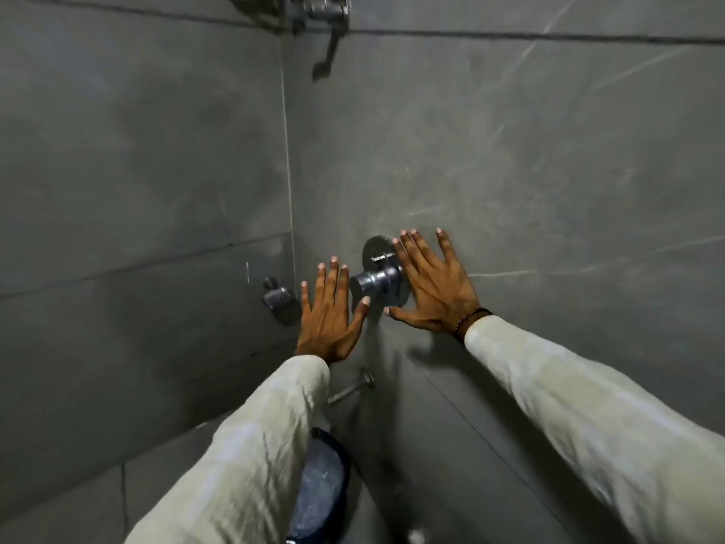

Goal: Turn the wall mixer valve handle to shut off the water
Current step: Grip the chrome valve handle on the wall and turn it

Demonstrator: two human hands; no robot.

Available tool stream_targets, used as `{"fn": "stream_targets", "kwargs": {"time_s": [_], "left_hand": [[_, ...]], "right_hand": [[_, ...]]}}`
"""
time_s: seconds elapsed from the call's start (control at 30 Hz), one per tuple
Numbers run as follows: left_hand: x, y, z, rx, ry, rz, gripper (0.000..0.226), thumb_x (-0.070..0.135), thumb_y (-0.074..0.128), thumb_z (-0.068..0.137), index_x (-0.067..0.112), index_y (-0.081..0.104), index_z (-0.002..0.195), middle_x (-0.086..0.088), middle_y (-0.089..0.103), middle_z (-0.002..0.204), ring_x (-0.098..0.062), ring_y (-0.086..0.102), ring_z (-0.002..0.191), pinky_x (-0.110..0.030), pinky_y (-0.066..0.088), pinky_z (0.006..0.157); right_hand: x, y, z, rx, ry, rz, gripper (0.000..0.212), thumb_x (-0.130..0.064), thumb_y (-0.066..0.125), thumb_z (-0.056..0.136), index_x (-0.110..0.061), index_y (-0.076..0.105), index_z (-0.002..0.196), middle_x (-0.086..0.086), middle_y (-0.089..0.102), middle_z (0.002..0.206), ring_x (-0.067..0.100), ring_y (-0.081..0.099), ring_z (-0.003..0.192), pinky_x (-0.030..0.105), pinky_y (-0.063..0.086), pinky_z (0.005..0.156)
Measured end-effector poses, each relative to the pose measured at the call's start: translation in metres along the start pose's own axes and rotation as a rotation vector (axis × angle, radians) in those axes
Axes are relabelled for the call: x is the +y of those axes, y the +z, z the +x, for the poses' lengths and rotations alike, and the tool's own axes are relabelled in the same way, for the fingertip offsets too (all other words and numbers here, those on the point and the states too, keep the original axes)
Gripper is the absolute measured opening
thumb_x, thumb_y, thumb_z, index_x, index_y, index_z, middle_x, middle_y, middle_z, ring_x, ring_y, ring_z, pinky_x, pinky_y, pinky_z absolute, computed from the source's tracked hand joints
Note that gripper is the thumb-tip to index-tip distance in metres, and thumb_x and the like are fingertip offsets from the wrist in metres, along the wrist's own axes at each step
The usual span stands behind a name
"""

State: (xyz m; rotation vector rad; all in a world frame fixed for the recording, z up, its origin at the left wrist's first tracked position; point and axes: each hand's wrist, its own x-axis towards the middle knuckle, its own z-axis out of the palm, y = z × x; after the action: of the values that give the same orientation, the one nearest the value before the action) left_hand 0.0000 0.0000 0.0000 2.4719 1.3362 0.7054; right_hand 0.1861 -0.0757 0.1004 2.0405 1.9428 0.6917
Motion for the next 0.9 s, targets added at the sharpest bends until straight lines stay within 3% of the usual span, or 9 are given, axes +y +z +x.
{"fn": "stream_targets", "kwargs": {"time_s": [0.17,0.27,0.37,0.47,0.6,0.73,0.8,0.9], "left_hand": [[-0.008,0.045,0.041,-0.052,-0.263,-0.154,0.078,0.060,0.016,0.108,0.017,0.000,0.170,-0.004,-0.013,0.180,-0.024,-0.016,0.166,-0.058,-0.012,0.132],[-0.013,0.065,0.057,-0.052,-0.365,-0.257,0.073,0.057,0.012,0.108,0.018,0.008,0.170,-0.003,-0.003,0.181,-0.025,-0.009,0.167,-0.060,-0.008,0.132],[-0.017,0.080,0.070,-0.023,-0.419,-0.424,0.063,0.050,0.014,0.111,0.017,0.040,0.158,-0.012,0.034,0.172,-0.034,0.021,0.163,-0.064,0.009,0.131],[-0.017,0.088,0.077,-0.038,-0.441,-0.540,0.064,0.049,0.016,0.112,0.009,0.057,0.139,-0.023,0.060,0.145,-0.043,0.052,0.138,-0.061,0.034,0.121],[-0.017,0.092,0.078,-0.054,-0.544,-0.736,0.072,0.060,0.020,0.108,0.009,0.063,0.137,-0.022,0.067,0.136,-0.039,0.063,0.123,-0.053,0.047,0.112],[-0.023,0.096,0.077,-0.044,-0.514,-0.791,0.076,0.063,0.023,0.107,0.007,0.064,0.137,-0.009,0.070,0.115,-0.025,0.065,0.102,-0.030,0.045,0.080],[-0.027,0.097,0.078,-0.054,-0.503,-0.806,0.075,0.063,0.025,0.106,0.007,0.063,0.138,-0.009,0.069,0.114,-0.016,0.063,0.089,-0.030,0.046,0.078],[-0.031,0.096,0.079,-0.096,-0.480,-0.821,0.079,0.066,0.025,0.105,0.004,0.060,0.139,-0.011,0.066,0.116,-0.011,0.059,0.084,-0.035,0.047,0.082]], "right_hand": [[-0.006,0.042,0.051,-0.005,-0.066,-0.181,0.125,-0.089,0.028,0.091,0.000,-0.005,0.172,0.023,-0.008,0.180,0.037,-0.009,0.168,0.057,-0.011,0.134],[-0.008,0.061,0.069,0.014,-0.078,-0.353,0.125,-0.091,0.019,0.091,0.002,-0.006,0.171,0.028,-0.008,0.179,0.042,-0.008,0.167,0.055,-0.009,0.135],[-0.012,0.073,0.077,0.045,-0.088,-0.498,0.129,-0.094,0.012,0.087,0.002,-0.005,0.171,0.033,-0.007,0.177,0.047,-0.005,0.166,0.055,-0.003,0.136],[-0.015,0.074,0.080,0.062,-0.068,-0.541,0.132,-0.096,0.014,0.086,0.002,-0.004,0.172,0.036,-0.006,0.175,0.049,-0.003,0.166,0.054,0.000,0.136],[-0.016,0.072,0.079,0.092,-0.070,-0.589,0.122,-0.089,0.017,0.093,0.003,-0.004,0.172,0.036,-0.007,0.175,0.049,-0.004,0.166,0.054,0.000,0.136],[-0.016,0.071,0.077,0.115,-0.063,-0.610,0.107,-0.074,0.017,0.101,0.003,-0.005,0.171,0.035,-0.007,0.176,0.047,-0.003,0.166,0.053,0.002,0.136],[-0.017,0.070,0.077,0.114,-0.060,-0.628,0.106,-0.074,0.017,0.102,0.003,-0.005,0.171,0.035,-0.007,0.176,0.047,-0.003,0.166,0.053,0.001,0.136],[-0.017,0.070,0.077,0.113,-0.055,-0.628,0.107,-0.074,0.018,0.102,0.003,-0.005,0.171,0.035,-0.007,0.176,0.047,-0.003,0.166,0.052,0.002,0.136]]}}
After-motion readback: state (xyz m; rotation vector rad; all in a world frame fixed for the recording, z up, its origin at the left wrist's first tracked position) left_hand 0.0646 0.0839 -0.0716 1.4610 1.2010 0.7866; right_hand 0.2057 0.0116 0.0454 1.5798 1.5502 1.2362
